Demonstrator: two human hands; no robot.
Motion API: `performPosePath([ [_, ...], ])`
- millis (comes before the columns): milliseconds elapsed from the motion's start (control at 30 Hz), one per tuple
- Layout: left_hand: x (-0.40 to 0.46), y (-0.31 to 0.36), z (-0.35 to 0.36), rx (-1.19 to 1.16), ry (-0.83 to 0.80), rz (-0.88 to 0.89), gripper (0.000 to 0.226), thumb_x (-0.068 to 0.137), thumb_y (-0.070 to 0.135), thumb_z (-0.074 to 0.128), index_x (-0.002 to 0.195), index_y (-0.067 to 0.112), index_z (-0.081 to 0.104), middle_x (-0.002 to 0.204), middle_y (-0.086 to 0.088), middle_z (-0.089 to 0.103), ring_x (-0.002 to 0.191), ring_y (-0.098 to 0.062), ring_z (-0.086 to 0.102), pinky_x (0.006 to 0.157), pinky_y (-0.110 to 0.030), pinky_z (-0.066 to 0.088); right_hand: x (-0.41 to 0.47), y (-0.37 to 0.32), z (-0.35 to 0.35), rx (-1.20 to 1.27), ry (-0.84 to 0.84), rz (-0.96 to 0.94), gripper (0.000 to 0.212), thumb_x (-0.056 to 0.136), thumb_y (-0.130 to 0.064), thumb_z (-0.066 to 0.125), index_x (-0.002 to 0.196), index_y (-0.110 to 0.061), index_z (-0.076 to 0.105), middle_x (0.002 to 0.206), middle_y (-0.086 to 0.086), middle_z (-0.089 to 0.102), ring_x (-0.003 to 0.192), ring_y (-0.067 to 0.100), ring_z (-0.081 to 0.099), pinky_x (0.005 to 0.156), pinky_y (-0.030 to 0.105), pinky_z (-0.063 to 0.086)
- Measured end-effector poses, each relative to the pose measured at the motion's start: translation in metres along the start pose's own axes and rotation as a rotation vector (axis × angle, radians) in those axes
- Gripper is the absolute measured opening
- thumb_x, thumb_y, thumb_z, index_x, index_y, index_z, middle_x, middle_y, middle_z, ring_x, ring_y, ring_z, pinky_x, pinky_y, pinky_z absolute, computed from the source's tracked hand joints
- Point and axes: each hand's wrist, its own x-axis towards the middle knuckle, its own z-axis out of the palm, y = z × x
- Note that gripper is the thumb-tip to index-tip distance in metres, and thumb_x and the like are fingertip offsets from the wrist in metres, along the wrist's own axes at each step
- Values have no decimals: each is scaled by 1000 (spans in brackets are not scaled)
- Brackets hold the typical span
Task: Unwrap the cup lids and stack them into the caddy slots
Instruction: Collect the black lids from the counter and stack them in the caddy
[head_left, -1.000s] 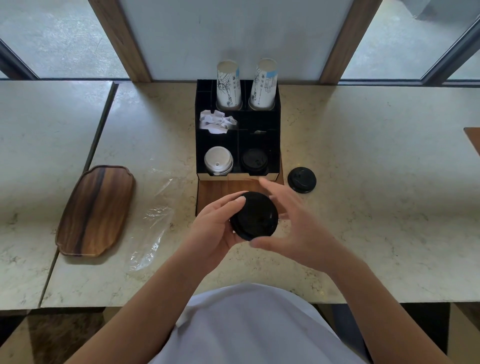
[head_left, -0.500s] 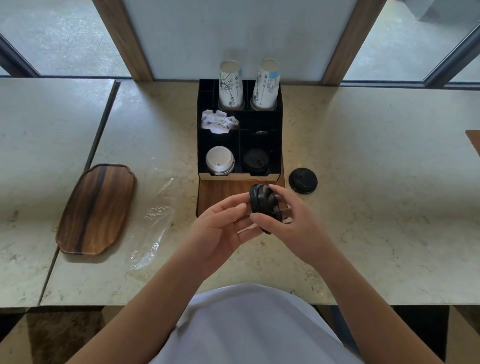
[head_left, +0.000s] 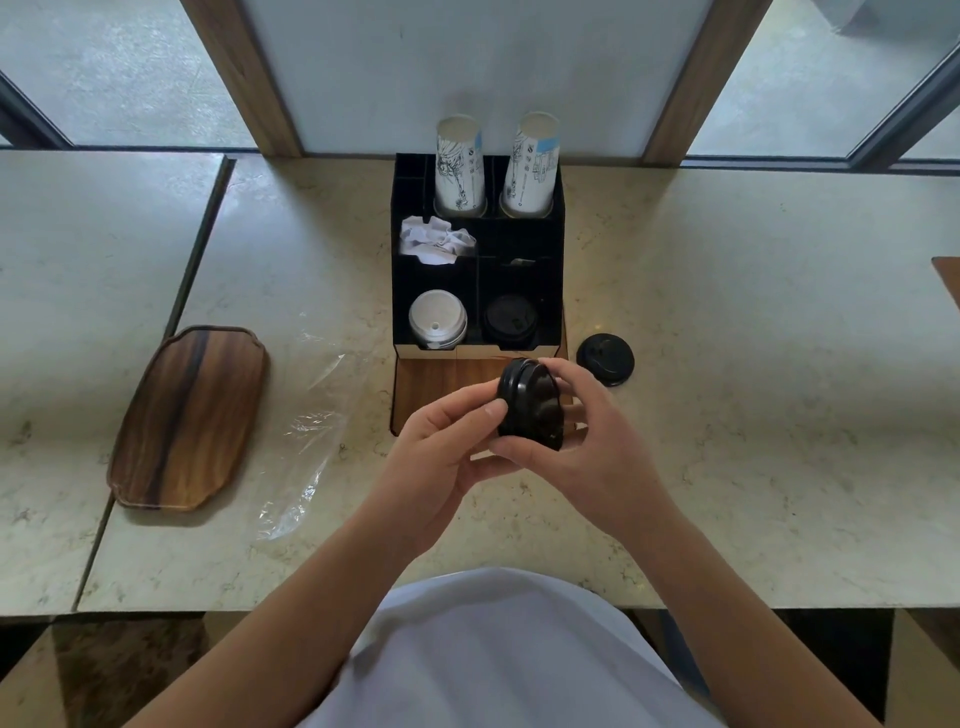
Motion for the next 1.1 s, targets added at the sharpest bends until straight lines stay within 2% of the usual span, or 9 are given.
performPosePath([
  [100, 4, -7, 7, -19, 68, -21, 37, 92, 31, 69, 124, 12, 68, 122, -16, 70, 116, -31, 68, 90, -35, 57, 2, 1, 11, -61, 34, 26, 73, 68, -74, 74, 129, -43, 47, 122, -19, 56, 108, 2, 59, 86, 31, 59],
  [233, 16, -10, 7, -102, 187, -127, 59, 87, 39, 74, 131, 4, 59, 127, -20, 65, 116, -33, 67, 88, -35, 56, 3, 4, 27, -97, -2, 89, 86, 64, -79, 69, 135, -39, 42, 124, -17, 53, 108, 1, 57, 85, 28, 59],
  [367, 30, -10, 0, -265, 169, -217, 42, 83, 40, 77, 116, 15, 72, 110, -12, 74, 102, -28, 73, 80, -39, 59, 6, 11, 29, -211, -81, 122, 99, 62, -88, 62, 141, -36, 36, 123, -22, 50, 113, 3, 50, 92, 21, 47],
  [467, 41, -17, -4, -396, 230, -326, 49, 78, 38, 77, 122, 18, 71, 122, -17, 70, 106, -36, 71, 90, -51, 55, 21, 24, 16, -86, -150, 186, 90, 71, -88, 54, 139, -31, 45, 117, -22, 57, 107, -3, 55, 83, 13, 48],
  [533, 48, -20, -8, -485, 255, -367, 49, 81, 37, 72, 126, 18, 69, 129, -21, 67, 112, -40, 67, 93, -53, 52, 43, 47, 0, 4, -48, 264, 69, 81, -76, 55, 131, -28, 53, 108, -20, 62, 98, -7, 60, 76, 8, 48],
  [600, 54, -21, -14, -548, 253, -381, 50, 85, 39, 65, 130, 16, 67, 135, -23, 63, 117, -41, 62, 93, -51, 51, 70, 85, -18, -31, 68, 377, 53, 90, -56, 62, 130, -22, 55, 111, -12, 63, 97, 0, 62, 79, 15, 50],
  [700, 65, -23, -21, -599, 282, -405, 52, 89, 40, 60, 133, 15, 66, 138, -24, 62, 122, -43, 61, 92, -49, 51, 104, 148, -40, -175, 83, 587, 61, 90, -32, 72, 141, -10, 46, 134, 8, 55, 114, 21, 56, 90, 30, 43],
  [900, 93, -29, -24, -605, 375, -514, 53, 95, 56, 51, 128, 19, 71, 121, -24, 68, 102, -43, 68, 77, -46, 55, 132, 216, -46, -519, -13, 588, 92, 74, -54, 79, 149, -20, 38, 141, 6, 50, 132, 32, 41, 107, 47, 41],
  [1100, 102, -21, -19, -563, 305, -537, 56, 89, 49, 51, 131, 15, 68, 134, -25, 63, 122, -46, 61, 88, -51, 53, 145, 230, -34, -532, 20, 529, 102, 67, -57, 71, 154, -29, 25, 148, 0, 49, 139, 32, 36, 106, 54, 41],
])
